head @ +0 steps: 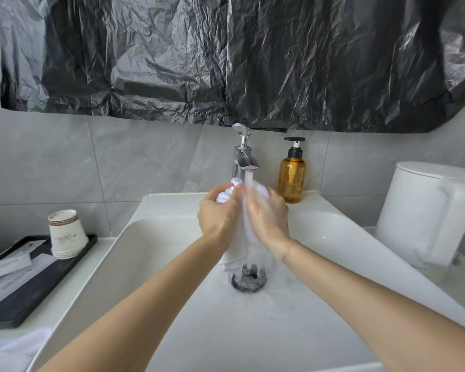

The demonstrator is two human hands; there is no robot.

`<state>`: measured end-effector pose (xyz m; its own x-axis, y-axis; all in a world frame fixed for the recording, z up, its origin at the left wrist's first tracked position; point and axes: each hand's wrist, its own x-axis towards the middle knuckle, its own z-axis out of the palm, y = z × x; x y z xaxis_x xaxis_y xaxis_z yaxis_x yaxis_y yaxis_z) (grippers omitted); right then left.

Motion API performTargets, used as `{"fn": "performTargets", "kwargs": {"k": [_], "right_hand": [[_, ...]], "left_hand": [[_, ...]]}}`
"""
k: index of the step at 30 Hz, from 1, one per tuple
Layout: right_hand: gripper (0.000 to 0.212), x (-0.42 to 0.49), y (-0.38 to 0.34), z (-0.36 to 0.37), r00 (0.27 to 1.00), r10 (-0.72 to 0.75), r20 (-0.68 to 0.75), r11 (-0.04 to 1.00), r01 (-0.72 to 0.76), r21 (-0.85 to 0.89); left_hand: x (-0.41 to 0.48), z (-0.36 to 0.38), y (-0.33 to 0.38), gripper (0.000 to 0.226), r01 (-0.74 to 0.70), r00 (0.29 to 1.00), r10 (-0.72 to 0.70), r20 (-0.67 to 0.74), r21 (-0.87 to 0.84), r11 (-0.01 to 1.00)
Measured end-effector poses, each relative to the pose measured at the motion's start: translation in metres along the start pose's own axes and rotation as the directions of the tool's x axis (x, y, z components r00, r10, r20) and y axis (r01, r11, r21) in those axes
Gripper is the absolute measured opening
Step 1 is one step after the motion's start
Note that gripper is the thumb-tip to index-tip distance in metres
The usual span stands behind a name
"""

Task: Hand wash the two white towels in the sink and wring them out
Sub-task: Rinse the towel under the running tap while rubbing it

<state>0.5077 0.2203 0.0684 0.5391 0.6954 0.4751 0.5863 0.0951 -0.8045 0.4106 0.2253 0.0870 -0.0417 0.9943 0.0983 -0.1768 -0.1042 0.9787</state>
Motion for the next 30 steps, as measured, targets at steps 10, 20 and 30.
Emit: {"fn": "performTargets", "kwargs": {"k": [10,20,30], "right_hand": [[0.055,0.023,0.003,-0.029,0.886,0.293,0.36,0.915,-0.369,0.164],[0.047,0.018,-0.002,-0.021,0.948,0.123,0.293,0.917,-0.221,0.331],[0.041,-0.013,-0.021,-0.013,0.996,0.093,0.0,0.98,-0.091,0.178]], "left_hand": [[0.007,-0.019,0.018,0.022,0.365,0.851,-0.284,0.442,-0.109,0.925],[0.021,-0.021,0.005,0.075,0.299,0.888,-0.191,0.418,-0.211,0.931],[0.013,-0.003,0.0,0.044,0.152,0.93,-0.093,0.357,-0.143,0.978]]}}
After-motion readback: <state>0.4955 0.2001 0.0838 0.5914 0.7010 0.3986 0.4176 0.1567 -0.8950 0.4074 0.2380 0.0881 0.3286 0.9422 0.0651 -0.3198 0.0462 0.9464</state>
